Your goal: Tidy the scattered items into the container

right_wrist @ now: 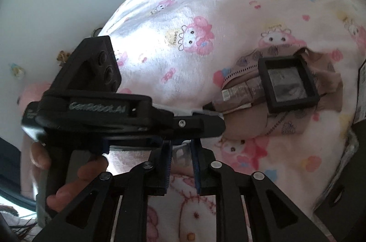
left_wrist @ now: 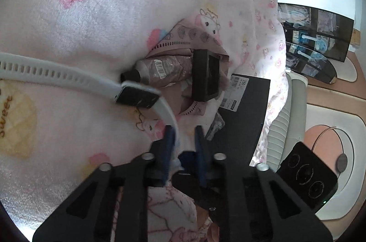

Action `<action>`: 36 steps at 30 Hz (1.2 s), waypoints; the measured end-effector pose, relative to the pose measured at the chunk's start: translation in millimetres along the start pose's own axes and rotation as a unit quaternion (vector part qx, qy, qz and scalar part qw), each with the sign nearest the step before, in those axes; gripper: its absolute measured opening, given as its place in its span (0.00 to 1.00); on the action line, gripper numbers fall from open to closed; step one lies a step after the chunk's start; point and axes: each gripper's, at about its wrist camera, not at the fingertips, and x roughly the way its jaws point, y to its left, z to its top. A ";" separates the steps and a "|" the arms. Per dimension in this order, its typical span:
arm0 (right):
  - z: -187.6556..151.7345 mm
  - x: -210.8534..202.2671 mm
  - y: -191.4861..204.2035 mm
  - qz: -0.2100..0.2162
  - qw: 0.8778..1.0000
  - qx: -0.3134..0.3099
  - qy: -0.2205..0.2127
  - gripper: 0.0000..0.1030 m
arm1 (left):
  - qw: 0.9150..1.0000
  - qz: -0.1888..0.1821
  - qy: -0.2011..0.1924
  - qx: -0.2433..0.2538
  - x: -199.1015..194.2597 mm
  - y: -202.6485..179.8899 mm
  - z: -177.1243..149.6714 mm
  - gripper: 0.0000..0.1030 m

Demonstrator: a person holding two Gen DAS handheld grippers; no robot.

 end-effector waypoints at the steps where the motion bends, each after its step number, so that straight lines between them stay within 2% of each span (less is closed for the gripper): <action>1: -1.8 -1.4 -3.0 0.002 1.000 0.004 0.001 0.14 | 1.000 0.015 -0.004 0.006 0.9 -1.3 0.1 0.03; 6: -10.3 -8.3 -18.9 -0.013 1.000 0.024 0.002 0.14 | 0.997 0.062 -0.034 0.025 -1.4 -5.5 -0.5 0.00; 11: -15.5 -22.0 -42.3 -0.038 0.997 0.059 -0.009 0.15 | 0.995 0.071 -0.056 0.037 -17.5 -3.2 -2.1 0.00; 14: -17.1 -21.2 -49.3 -0.054 0.996 0.064 0.006 0.15 | 0.994 0.082 -0.057 0.037 -27.9 5.9 -6.6 0.00; 17: -9.7 -2.5 -54.1 -0.012 0.997 0.078 0.025 0.16 | 0.993 0.096 -0.065 0.015 -36.2 22.2 -8.2 0.16; 20: 1.2 23.2 -58.8 0.010 0.995 0.086 0.050 0.26 | 0.993 0.087 -0.084 -0.007 -46.4 33.1 -4.0 0.26; 21: 4.3 35.4 -61.3 0.013 0.994 0.086 0.067 0.28 | 0.992 0.083 -0.093 -0.012 -49.8 35.1 -1.5 0.35; 22: 8.4 50.0 -61.8 0.014 0.993 0.089 0.082 0.28 | 0.991 0.080 -0.103 -0.018 -53.0 36.9 1.3 0.43; 23: 10.4 64.6 -64.7 0.003 0.990 0.096 0.102 0.28 | 0.990 0.079 -0.112 -0.025 -54.9 38.4 5.4 0.46; 24: 11.9 72.1 -65.4 -0.009 0.990 0.093 0.107 0.19 | 0.990 0.078 -0.115 -0.029 -54.4 39.3 9.6 0.48; 25: 12.7 71.2 -62.3 -0.031 0.992 0.071 0.097 0.11 | 0.989 0.082 -0.115 -0.034 -51.3 40.5 15.7 0.48; 27: 13.2 63.3 -54.8 -0.064 0.994 0.039 0.079 0.05 | 0.988 0.089 -0.116 -0.044 -44.9 42.7 24.6 0.48; 30: 14.6 48.1 -46.2 -0.089 0.995 0.017 0.052 0.03 | 0.988 0.089 -0.113 -0.053 -33.7 44.4 36.0 0.44; 33: 16.1 30.6 -32.9 -0.116 0.993 -0.018 0.016 0.02 | 0.989 0.080 -0.117 -0.048 -30.6 41.2 42.0 0.21; 34: 17.5 20.9 -25.5 -0.140 0.989 -0.038 -0.006 0.02 | 0.990 0.066 -0.117 -0.043 -30.5 39.7 42.0 0.10; 36: 18.4 4.6 -14.2 -0.167 0.983 -0.069 -0.036 0.02 | 0.990 0.061 -0.124 -0.025 -31.1 34.3 37.8 0.07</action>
